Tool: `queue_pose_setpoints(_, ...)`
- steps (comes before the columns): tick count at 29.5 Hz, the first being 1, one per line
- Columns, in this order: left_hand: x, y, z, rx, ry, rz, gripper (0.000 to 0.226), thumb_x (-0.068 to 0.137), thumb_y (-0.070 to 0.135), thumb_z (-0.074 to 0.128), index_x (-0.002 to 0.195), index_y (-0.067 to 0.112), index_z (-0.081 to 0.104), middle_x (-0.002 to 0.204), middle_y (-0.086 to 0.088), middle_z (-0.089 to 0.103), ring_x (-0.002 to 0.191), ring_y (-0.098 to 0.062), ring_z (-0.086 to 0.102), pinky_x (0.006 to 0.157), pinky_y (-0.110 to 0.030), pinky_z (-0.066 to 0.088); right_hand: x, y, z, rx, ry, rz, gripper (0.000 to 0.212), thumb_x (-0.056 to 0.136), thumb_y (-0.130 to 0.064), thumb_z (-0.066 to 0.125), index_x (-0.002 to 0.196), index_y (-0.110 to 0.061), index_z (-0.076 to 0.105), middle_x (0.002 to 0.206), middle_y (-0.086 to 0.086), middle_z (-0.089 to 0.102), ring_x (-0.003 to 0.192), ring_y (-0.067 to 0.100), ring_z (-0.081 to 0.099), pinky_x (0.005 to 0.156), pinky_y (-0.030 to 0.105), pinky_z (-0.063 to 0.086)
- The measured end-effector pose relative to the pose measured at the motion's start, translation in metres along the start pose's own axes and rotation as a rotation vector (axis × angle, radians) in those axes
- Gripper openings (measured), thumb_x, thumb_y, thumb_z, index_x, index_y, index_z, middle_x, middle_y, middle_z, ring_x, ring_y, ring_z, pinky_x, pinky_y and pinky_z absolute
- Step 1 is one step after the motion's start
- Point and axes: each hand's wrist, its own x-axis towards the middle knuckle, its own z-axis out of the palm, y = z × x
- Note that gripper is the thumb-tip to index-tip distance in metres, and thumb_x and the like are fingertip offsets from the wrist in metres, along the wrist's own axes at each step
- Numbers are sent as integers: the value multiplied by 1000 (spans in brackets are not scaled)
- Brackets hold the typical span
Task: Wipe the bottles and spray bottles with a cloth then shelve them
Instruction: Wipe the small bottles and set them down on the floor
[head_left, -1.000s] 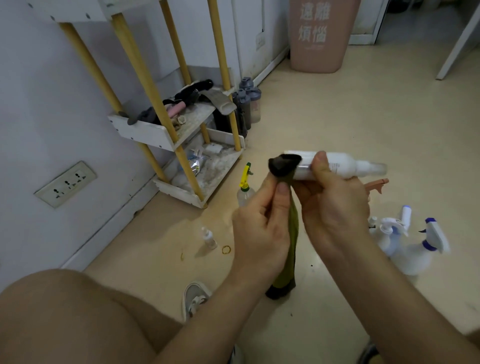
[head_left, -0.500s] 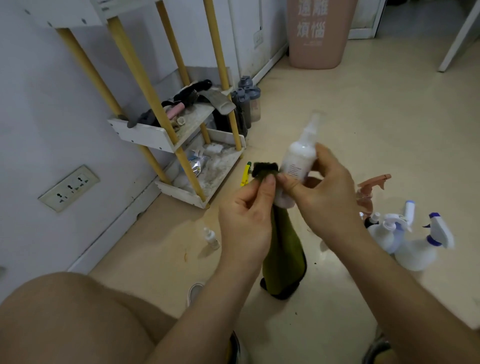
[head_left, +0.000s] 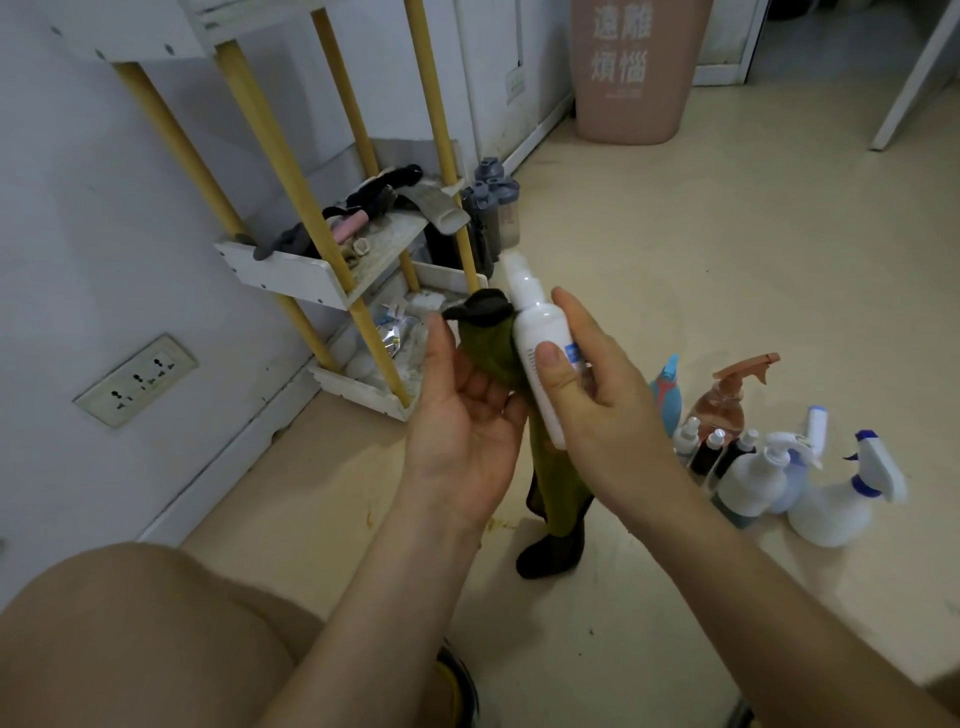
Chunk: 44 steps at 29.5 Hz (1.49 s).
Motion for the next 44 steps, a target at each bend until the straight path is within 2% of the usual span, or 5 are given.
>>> queue_pose_setpoints(10, -7, -7, -4, 318, -64, 148, 39, 65, 8, 74, 101, 3, 58, 87, -12, 66, 83, -25, 66, 80, -40, 57, -16, 9, 17, 113, -29, -30, 71, 86, 10, 53, 145, -26, 37, 118, -5, 43, 109, -3, 52, 90, 8, 42)
queue_pose_setpoints(22, 5, -23, -36, 363, 169, -106, 39, 102, 37, 45, 117, 5, 63, 89, -7, 74, 83, -17, 73, 68, -29, 58, -36, 29, 32, 36, -113, -91, 55, 92, 1, 55, 145, -14, 46, 131, -19, 57, 124, -11, 48, 102, 13, 41)
queue_pose_setpoints(32, 1, -16, -28, 779, -188, -92, 28, 93, 43, 58, 105, 21, 70, 102, -19, 70, 91, -28, 67, 83, -45, 54, 8, 16, -18, 570, -336, 448, 27, 80, -33, 64, 102, -19, 70, 90, -7, 74, 88, 7, 70, 77, 21, 56)
queue_pose_setpoints(38, 8, -21, -29, 894, -40, -111, 74, 63, 74, 68, 105, 13, 70, 99, -10, 73, 94, -26, 70, 84, -36, 56, 9, 27, -21, 503, -35, 325, 22, 80, -17, 73, 101, -19, 68, 102, 1, 72, 100, 20, 69, 86, 38, 59)
queue_pose_setpoints(44, 9, -34, -20, 1289, -41, 402, 31, 91, 49, 57, 106, 21, 56, 93, 7, 58, 84, -9, 59, 61, -16, 49, 8, 29, -29, 543, 140, 445, 32, 85, -19, 71, 113, -4, 65, 112, 9, 70, 94, 19, 72, 69, 30, 60)
